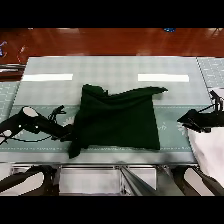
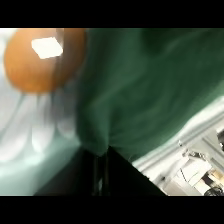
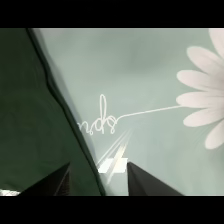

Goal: Fold the shirts.

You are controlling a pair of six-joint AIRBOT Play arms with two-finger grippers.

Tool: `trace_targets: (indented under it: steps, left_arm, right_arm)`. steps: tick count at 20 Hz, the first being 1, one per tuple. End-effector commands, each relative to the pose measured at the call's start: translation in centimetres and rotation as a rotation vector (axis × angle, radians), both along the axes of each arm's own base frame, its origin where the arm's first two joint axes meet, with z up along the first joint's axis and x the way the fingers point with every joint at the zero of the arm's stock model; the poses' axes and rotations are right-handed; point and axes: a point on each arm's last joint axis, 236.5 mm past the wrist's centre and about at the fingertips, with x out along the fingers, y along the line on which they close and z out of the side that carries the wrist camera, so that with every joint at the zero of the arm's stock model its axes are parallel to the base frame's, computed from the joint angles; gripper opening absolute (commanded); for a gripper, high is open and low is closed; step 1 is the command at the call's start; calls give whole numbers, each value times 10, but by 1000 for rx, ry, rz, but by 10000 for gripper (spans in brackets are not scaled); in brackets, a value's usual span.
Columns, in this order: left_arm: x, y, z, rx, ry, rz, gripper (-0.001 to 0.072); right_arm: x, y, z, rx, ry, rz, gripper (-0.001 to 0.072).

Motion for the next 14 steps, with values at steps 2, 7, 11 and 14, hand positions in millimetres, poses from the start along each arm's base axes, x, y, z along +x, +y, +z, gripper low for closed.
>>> trace_targets:
  steps: [2, 7, 11, 14]
  left_arm:
    - [32, -1, 2, 22, -87, 15, 18]
    - [46, -2, 10, 17, -121, 21, 18]
    - [46, -2, 9, 17, -121, 21, 18]
    - [46, -2, 10, 17, -121, 22, 18]
  right_arm:
    - [-36, 15, -29, 39, 127, 4, 403]
    - [-74, 53, -54, 77, 232, 122, 403]
    - [-74, 86, -62, 132, 276, 200, 403]
    - [-61, 111, -72, 167, 268, 218, 403]
